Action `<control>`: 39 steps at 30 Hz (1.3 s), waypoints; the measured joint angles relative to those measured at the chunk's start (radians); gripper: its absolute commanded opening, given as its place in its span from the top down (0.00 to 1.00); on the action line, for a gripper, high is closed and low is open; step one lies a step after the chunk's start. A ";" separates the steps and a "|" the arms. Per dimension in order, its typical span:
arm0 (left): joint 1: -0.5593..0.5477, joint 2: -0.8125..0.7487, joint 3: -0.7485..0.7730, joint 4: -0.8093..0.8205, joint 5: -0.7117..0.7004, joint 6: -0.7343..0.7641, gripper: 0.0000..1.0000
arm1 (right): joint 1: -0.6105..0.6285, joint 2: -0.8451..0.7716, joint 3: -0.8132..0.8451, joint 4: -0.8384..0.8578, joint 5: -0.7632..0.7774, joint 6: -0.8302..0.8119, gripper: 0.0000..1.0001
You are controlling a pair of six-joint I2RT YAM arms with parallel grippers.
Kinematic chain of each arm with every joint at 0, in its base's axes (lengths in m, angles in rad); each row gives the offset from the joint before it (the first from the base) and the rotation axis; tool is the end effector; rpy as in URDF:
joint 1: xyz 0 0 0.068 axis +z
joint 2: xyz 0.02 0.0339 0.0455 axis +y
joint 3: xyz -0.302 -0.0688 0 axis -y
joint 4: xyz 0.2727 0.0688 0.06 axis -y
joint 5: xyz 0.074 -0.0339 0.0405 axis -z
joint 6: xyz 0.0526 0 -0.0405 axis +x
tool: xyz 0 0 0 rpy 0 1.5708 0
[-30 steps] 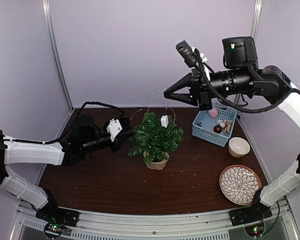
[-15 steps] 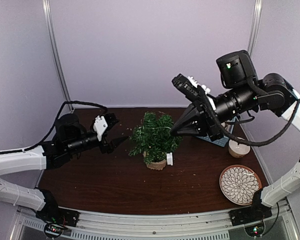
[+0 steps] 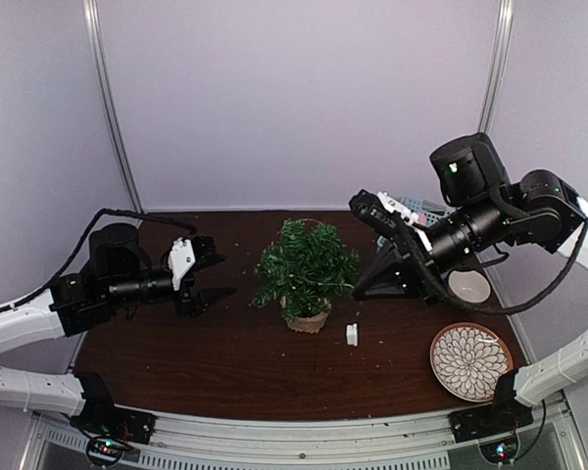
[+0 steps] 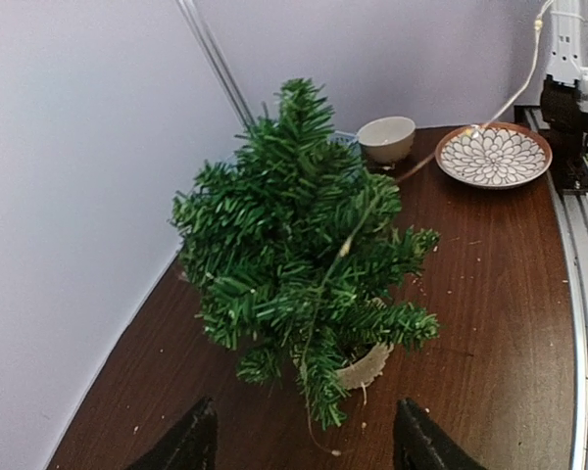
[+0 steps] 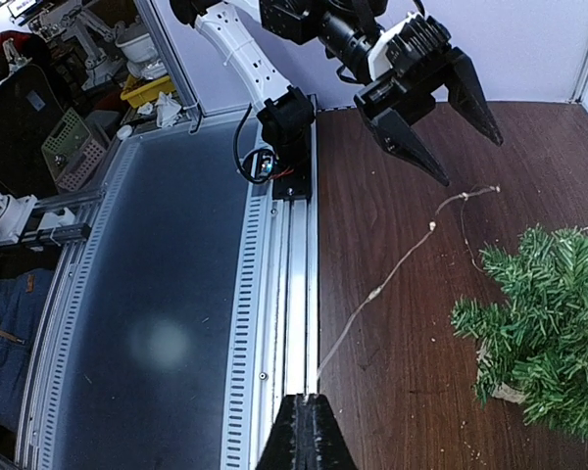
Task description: Decorate the small christmas tree
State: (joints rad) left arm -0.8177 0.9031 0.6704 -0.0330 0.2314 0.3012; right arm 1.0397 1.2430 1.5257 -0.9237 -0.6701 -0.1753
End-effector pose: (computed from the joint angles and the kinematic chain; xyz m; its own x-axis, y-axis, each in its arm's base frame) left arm 0.1505 -0.1782 0.3133 0.0841 0.3325 -0.9393 0.8760 0.4247 0.2287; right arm 0.1036 0.2410 0.4642 -0.1364 -0.5021 -0.8540 -0.9665 -0.1217 0.2259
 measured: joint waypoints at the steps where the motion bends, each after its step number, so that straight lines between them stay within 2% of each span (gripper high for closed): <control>1: -0.012 0.011 0.018 -0.014 0.006 0.008 0.42 | 0.000 -0.012 -0.012 0.000 0.008 0.005 1.00; 4: -0.047 0.055 0.068 -0.046 0.024 0.034 0.51 | -0.001 -0.045 -0.046 0.000 0.053 0.026 1.00; 10: -0.116 0.166 0.118 -0.074 0.041 0.085 0.83 | -0.042 -0.113 -0.135 0.019 0.163 0.100 1.00; 14: -0.148 0.203 0.120 -0.072 0.046 0.101 0.89 | -0.101 -0.146 -0.178 0.026 0.222 0.161 1.00; 16: -0.169 0.217 0.127 -0.070 0.047 0.105 0.87 | -0.127 -0.158 -0.197 0.032 0.239 0.188 1.00; 17: -0.178 0.225 0.132 -0.069 0.047 0.106 0.82 | -0.136 -0.164 -0.207 0.034 0.246 0.200 1.00; 19: -0.192 0.232 0.138 -0.064 0.044 0.107 0.64 | -0.148 -0.176 -0.229 0.037 0.247 0.210 1.00; 21: -0.200 0.219 0.138 -0.050 0.018 0.089 0.59 | -0.149 -0.199 -0.257 0.040 0.237 0.217 1.00; 26: -0.190 0.180 0.161 -0.027 -0.089 0.082 0.60 | -0.149 -0.265 -0.285 0.045 0.177 0.224 1.00; 31: -0.154 0.251 0.310 -0.082 -0.158 0.094 0.63 | -0.148 -0.258 -0.280 0.056 0.102 0.209 1.00; 34: -0.137 0.296 0.387 -0.129 -0.157 0.114 0.65 | -0.148 -0.247 -0.269 0.052 0.071 0.191 1.00; 39: -0.133 0.353 0.447 -0.217 -0.072 0.153 0.70 | -0.148 -0.251 -0.264 0.040 0.053 0.170 1.00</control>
State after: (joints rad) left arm -0.9508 1.2564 1.1175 -0.2501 0.1593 0.4541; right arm 0.8921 0.9916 1.2613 -0.8837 -0.6174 -0.0055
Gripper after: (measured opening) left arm 0.334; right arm 0.016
